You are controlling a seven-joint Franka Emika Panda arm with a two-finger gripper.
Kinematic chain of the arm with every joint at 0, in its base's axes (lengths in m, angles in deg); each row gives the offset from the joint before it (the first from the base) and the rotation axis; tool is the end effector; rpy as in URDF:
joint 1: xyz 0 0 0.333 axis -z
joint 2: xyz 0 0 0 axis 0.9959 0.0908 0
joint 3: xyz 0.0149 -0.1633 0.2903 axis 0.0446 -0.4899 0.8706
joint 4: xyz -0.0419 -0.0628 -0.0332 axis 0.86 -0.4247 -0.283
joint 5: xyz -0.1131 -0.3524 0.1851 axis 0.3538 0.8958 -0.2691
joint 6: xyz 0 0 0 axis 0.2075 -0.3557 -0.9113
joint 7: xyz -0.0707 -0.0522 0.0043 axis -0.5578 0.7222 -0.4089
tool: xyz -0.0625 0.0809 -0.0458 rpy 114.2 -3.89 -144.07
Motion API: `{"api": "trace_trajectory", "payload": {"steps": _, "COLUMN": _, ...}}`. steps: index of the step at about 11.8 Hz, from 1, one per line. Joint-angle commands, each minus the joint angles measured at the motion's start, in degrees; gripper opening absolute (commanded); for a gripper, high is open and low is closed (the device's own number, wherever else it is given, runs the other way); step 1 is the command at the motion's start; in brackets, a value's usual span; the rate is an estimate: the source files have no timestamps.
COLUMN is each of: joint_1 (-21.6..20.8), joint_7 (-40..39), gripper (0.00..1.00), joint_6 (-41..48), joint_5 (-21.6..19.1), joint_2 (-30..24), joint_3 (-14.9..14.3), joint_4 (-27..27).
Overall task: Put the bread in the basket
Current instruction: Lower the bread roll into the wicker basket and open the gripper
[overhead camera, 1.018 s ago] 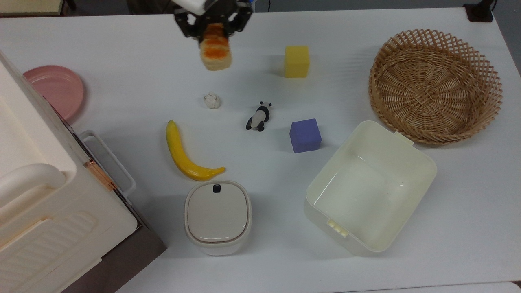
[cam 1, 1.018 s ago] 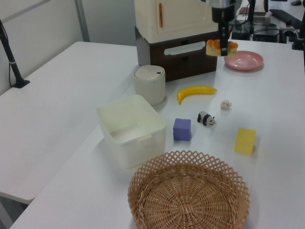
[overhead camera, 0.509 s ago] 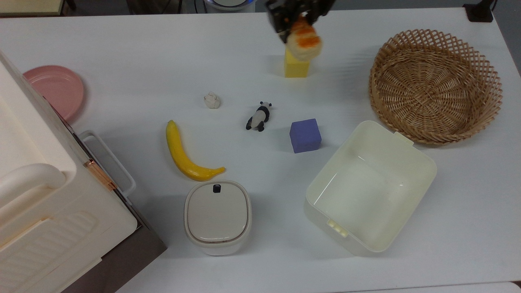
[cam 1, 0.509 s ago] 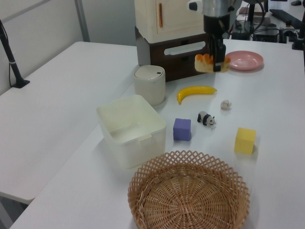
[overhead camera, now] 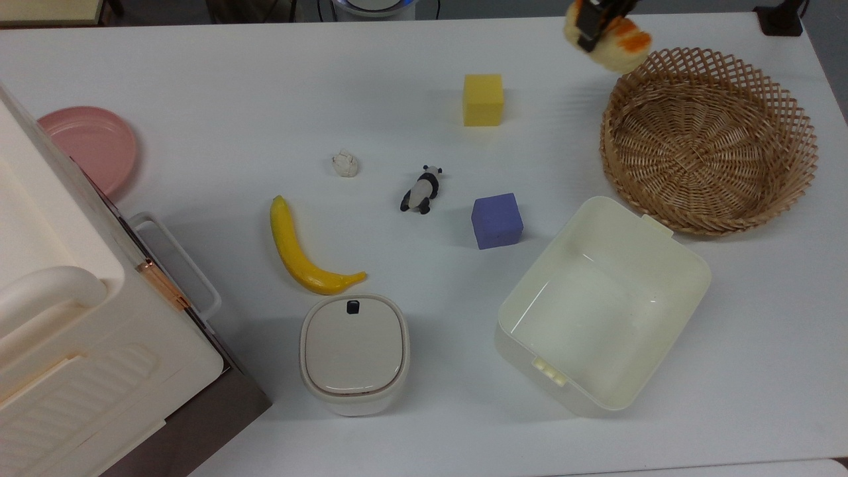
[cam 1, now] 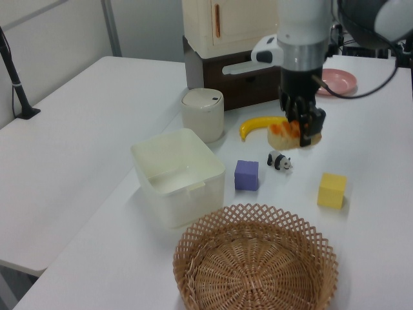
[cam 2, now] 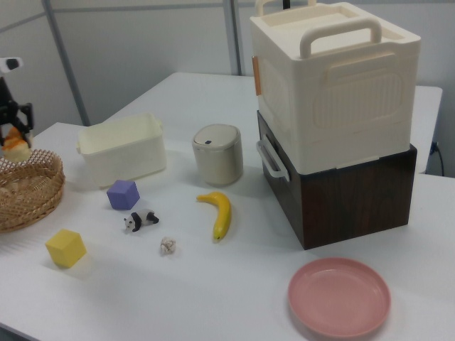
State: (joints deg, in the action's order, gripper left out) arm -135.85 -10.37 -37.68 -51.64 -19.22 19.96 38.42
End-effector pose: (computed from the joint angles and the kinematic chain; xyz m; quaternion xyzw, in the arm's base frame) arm 0.5069 0.3776 0.5610 0.9211 0.3855 -0.0201 0.0500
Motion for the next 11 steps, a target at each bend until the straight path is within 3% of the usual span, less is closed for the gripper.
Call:
{"api": "trace_trajectory", "payload": {"steps": 1, "joint_1": -6.4, "joint_7": -0.1, "gripper": 0.55, "joint_6": -1.1, "joint_5": -0.5, "joint_2": 2.4, "joint_3": -1.9, "joint_4": -1.9}}
{"api": "trace_trajectory", "payload": {"steps": 3, "joint_1": -9.4, "joint_7": -0.1, "gripper": 0.58, "joint_6": -3.0, "joint_5": -0.5, "joint_2": 4.0, "joint_3": -2.0, "joint_4": -2.1}}
{"api": "trace_trajectory", "payload": {"steps": 6, "joint_1": -9.1, "joint_7": -0.1, "gripper": 0.58, "joint_6": -3.1, "joint_5": -0.7, "joint_2": 7.6, "joint_3": -1.7, "joint_4": -5.5}}
{"api": "trace_trajectory", "payload": {"steps": 11, "joint_1": -9.3, "joint_7": 2.0, "gripper": 0.64, "joint_6": -8.5, "joint_5": -1.9, "joint_2": 15.8, "joint_3": -0.9, "joint_4": -5.7}}
